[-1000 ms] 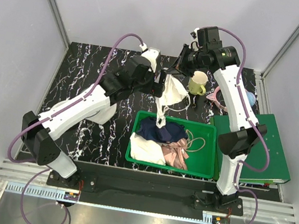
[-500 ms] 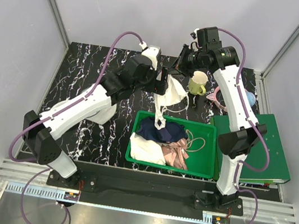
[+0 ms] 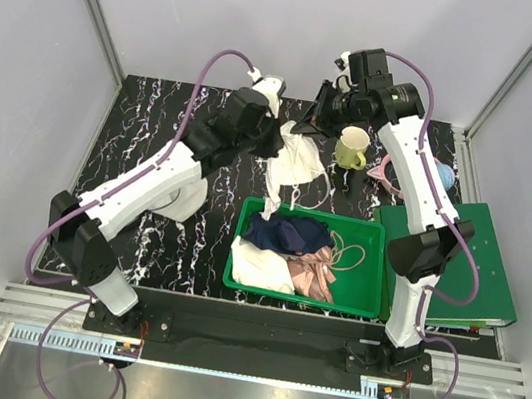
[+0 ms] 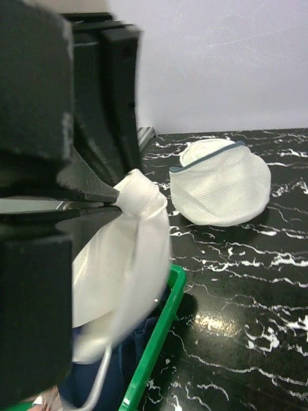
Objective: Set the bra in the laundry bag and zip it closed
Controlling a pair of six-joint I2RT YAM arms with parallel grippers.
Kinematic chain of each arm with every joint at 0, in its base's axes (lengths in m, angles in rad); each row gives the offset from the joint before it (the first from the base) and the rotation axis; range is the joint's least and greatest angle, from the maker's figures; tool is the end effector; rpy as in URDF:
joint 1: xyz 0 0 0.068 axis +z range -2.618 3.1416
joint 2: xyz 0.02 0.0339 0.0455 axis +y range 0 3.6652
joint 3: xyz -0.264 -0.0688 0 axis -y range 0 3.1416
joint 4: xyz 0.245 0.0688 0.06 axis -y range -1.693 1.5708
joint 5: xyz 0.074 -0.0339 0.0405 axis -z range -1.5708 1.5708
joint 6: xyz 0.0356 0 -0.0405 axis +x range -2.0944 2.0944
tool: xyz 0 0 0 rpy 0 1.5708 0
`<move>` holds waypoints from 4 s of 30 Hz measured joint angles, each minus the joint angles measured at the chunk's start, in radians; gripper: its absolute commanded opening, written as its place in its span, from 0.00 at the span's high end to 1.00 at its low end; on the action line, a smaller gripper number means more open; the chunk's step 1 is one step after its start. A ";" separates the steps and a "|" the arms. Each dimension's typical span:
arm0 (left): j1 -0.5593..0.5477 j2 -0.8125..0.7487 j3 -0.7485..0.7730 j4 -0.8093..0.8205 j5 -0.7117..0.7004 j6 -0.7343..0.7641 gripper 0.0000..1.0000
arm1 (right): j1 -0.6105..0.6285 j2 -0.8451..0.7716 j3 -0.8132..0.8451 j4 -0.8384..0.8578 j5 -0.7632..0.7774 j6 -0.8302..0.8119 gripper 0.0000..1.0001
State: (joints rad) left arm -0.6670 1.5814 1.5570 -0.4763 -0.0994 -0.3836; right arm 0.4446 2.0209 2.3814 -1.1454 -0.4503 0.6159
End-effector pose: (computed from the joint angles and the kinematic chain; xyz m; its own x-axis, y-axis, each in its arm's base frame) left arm 0.2891 -0.2231 0.3790 -0.5545 -0.0374 -0.8313 0.3663 0.8861 -0.2841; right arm 0.3707 0.1938 0.4188 -0.9051 0.1449 -0.3998 -0.1744 0.7309 0.6598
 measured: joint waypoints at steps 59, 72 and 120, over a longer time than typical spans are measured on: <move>0.180 -0.716 -0.514 0.105 0.802 -0.257 0.11 | 0.140 -0.632 -0.818 0.415 -0.152 -0.318 1.00; 0.218 -0.696 -0.622 0.124 0.514 -0.294 0.11 | 0.137 -0.498 -0.584 0.421 0.016 -0.353 1.00; 0.505 0.152 -0.102 -0.063 0.235 -0.148 0.32 | -0.074 0.553 -0.108 0.784 -0.017 -0.048 1.00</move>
State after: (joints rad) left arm -0.1616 1.7332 1.4551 -0.5392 0.1356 -0.5316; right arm 0.3702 2.5740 2.2738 -0.3618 -0.4671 0.5678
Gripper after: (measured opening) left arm 0.713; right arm 0.062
